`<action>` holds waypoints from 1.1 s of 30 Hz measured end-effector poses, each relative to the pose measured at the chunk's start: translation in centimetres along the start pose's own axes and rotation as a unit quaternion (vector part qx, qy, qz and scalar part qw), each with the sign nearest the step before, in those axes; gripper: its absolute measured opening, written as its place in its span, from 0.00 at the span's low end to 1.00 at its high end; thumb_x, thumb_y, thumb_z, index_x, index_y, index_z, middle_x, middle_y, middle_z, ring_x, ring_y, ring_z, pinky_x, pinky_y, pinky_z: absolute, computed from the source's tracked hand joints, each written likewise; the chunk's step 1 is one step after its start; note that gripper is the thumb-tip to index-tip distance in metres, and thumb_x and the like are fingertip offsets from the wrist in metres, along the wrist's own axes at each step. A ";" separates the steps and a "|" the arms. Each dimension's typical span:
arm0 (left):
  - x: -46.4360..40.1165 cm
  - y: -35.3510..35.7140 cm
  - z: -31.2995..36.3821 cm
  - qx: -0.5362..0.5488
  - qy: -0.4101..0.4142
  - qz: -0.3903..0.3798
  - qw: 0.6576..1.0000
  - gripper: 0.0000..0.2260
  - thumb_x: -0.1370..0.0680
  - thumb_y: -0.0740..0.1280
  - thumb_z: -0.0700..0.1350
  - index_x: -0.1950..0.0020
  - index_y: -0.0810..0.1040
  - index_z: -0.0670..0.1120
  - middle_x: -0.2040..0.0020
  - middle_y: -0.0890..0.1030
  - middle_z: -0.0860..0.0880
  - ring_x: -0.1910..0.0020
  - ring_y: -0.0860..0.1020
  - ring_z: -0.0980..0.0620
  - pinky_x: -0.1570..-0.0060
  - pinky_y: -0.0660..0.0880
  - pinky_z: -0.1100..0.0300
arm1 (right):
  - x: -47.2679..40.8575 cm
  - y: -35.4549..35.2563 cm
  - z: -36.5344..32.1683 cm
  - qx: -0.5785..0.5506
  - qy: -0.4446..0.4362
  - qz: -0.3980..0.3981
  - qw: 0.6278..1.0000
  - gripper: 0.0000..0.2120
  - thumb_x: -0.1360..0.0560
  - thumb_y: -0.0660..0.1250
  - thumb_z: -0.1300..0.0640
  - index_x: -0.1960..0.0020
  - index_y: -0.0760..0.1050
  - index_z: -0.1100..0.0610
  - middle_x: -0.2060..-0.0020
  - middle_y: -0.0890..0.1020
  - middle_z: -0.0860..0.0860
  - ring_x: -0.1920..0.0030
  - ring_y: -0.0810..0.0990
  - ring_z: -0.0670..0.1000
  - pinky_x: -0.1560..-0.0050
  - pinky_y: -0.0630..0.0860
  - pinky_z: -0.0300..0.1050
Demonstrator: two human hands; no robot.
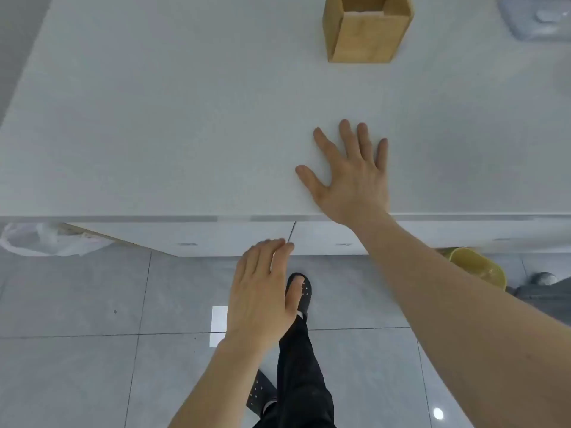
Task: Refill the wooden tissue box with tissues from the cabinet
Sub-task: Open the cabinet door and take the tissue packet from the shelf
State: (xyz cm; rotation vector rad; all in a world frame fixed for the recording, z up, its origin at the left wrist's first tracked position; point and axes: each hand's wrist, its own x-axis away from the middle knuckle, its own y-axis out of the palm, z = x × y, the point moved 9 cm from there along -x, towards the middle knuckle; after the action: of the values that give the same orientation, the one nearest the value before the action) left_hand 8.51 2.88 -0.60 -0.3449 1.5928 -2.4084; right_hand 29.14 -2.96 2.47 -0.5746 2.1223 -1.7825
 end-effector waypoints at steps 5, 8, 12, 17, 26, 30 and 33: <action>-3.3 1.9 0.2 -0.070 0.009 -0.051 0.996 0.36 0.21 0.62 0.58 0.18 0.56 0.44 0.18 0.62 0.44 0.18 0.57 0.43 0.19 0.50 0.43 | -0.3 -0.4 0.0 0.014 -0.007 0.029 0.999 0.36 0.24 0.47 0.27 0.20 0.60 0.41 0.18 0.58 0.53 0.17 0.51 0.60 0.20 0.48 0.68; -4.1 3.1 -0.1 -0.082 -0.012 -0.077 0.994 0.38 0.21 0.60 0.59 0.17 0.50 0.45 0.18 0.59 0.46 0.18 0.53 0.42 0.19 0.44 0.43 | -0.3 -0.3 0.1 0.015 -0.010 0.038 0.999 0.36 0.24 0.49 0.27 0.20 0.60 0.41 0.18 0.59 0.53 0.17 0.52 0.60 0.20 0.48 0.68; -4.0 3.9 -0.4 -0.067 -0.049 -0.077 0.994 0.37 0.21 0.60 0.61 0.18 0.49 0.46 0.20 0.60 0.47 0.18 0.52 0.43 0.19 0.45 0.43 | -0.3 -0.3 0.2 0.017 -0.008 0.037 0.999 0.37 0.24 0.48 0.26 0.20 0.61 0.41 0.18 0.59 0.53 0.17 0.52 0.60 0.20 0.48 0.68; -3.0 3.6 -0.1 -0.051 -0.073 -0.059 0.994 0.37 0.22 0.60 0.62 0.18 0.53 0.50 0.20 0.60 0.49 0.18 0.53 0.45 0.19 0.50 0.43 | -0.3 -0.4 0.1 0.017 -0.008 0.036 0.999 0.37 0.24 0.48 0.26 0.20 0.61 0.41 0.18 0.59 0.53 0.17 0.52 0.60 0.20 0.48 0.69; 4.9 2.9 -1.3 -0.031 -0.083 -0.069 0.994 0.24 0.21 0.52 0.64 0.28 0.65 0.57 0.26 0.69 0.55 0.21 0.61 0.50 0.21 0.57 0.42 | 0.0 -0.2 -0.1 0.029 -0.022 0.018 0.999 0.36 0.23 0.45 0.28 0.19 0.56 0.42 0.17 0.57 0.54 0.17 0.50 0.61 0.20 0.47 0.69; 9.6 2.4 -2.5 -0.019 -0.087 -0.047 0.995 0.20 0.20 0.52 0.64 0.36 0.74 0.56 0.33 0.77 0.54 0.25 0.70 0.49 0.26 0.67 0.41 | 0.1 0.0 -0.1 0.031 -0.030 0.011 0.999 0.36 0.22 0.45 0.29 0.18 0.54 0.43 0.17 0.55 0.55 0.17 0.49 0.61 0.20 0.46 0.69; 13.5 1.5 -3.9 0.001 -0.077 -0.003 0.997 0.14 0.20 0.60 0.60 0.42 0.77 0.55 0.39 0.80 0.55 0.29 0.75 0.49 0.30 0.72 0.42 | 0.0 0.1 -0.3 0.042 -0.036 0.006 0.998 0.35 0.21 0.46 0.30 0.18 0.55 0.45 0.17 0.56 0.56 0.18 0.51 0.62 0.20 0.48 0.68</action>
State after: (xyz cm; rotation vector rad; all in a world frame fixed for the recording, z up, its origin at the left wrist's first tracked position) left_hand -5.43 1.35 -2.51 -0.5226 1.5244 -2.3236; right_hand 28.96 -2.66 2.45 -0.5934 1.9895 -1.8074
